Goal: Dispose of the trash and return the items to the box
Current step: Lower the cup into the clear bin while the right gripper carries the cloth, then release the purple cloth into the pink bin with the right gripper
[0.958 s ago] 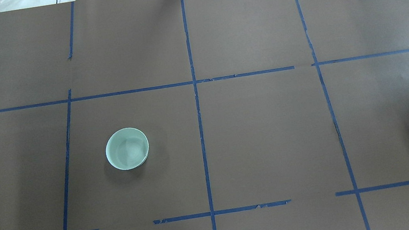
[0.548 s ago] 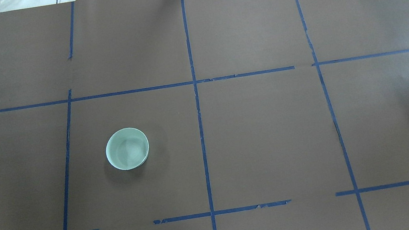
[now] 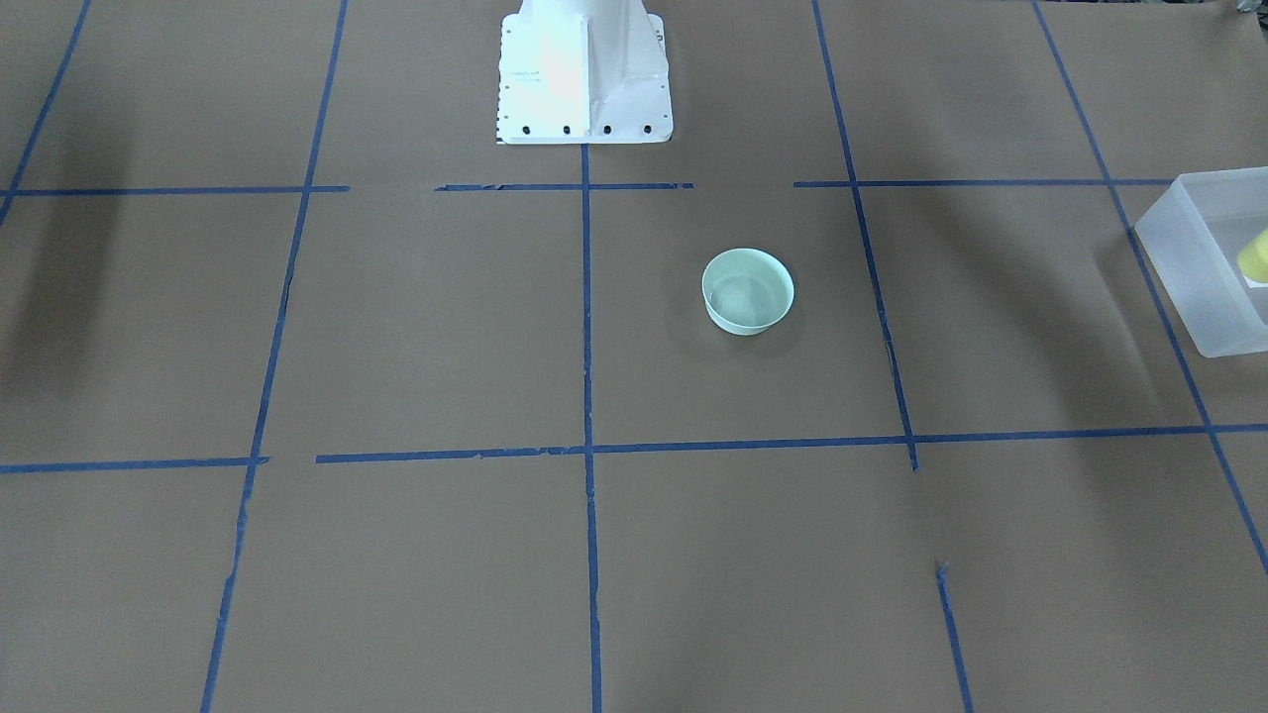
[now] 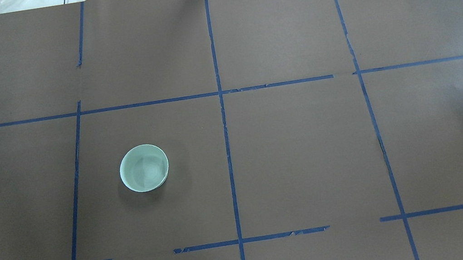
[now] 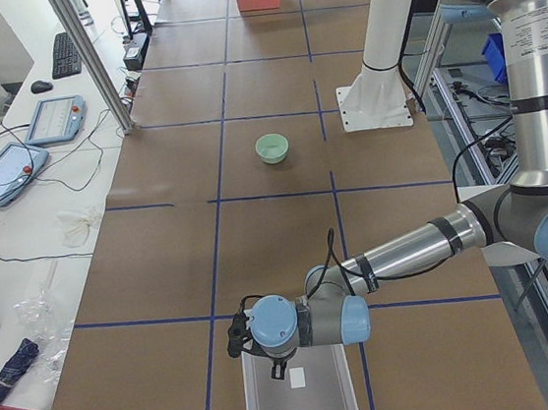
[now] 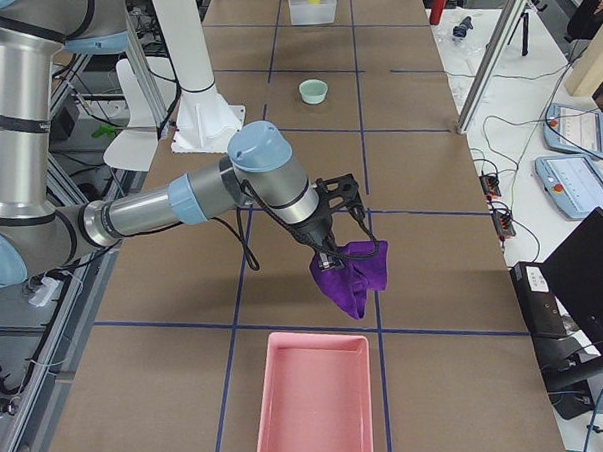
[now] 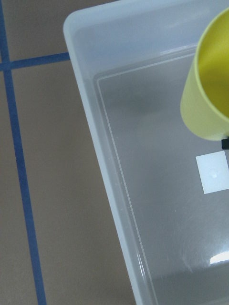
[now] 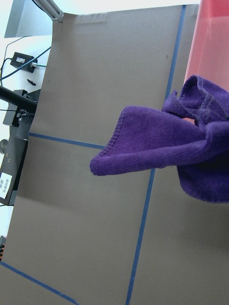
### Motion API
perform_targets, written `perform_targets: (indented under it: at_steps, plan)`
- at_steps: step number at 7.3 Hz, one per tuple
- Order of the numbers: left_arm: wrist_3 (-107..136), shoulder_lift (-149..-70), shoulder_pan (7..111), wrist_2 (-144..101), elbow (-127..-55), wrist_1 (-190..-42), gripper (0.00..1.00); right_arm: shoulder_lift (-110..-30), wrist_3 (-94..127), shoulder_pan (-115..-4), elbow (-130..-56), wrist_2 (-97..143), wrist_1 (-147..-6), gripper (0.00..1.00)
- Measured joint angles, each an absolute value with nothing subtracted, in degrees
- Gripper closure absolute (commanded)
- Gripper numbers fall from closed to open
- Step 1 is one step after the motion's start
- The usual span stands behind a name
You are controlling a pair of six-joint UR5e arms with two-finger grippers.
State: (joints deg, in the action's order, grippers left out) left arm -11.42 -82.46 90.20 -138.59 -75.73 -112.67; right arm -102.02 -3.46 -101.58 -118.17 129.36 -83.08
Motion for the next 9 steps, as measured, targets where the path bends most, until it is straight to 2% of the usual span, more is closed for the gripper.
perform_targets:
  at_steps: [1,4,7,9]
  plan:
    - [-11.4,-82.4,89.6,-138.6,-74.8,-114.3,0.01,-101.9,-4.2,-102.2,-118.2,128.8,-83.1,1.0]
    - [-11.2,-82.4,89.1,-138.2,-75.4,-117.5,0.0,-101.8,-5.9,-102.6,-117.9,125.1,-83.0,1.0]
    - [-10.7,-82.3,90.3,-132.8,-85.9,-117.7,0.0,-102.4,-11.8,-102.8,-116.1,118.8,-82.9,1.0]
    - [-9.2,-83.5,92.2,-129.3,-93.2,-114.0,0.0,-103.0,-15.3,-102.8,-110.9,114.3,-82.3,1.0]
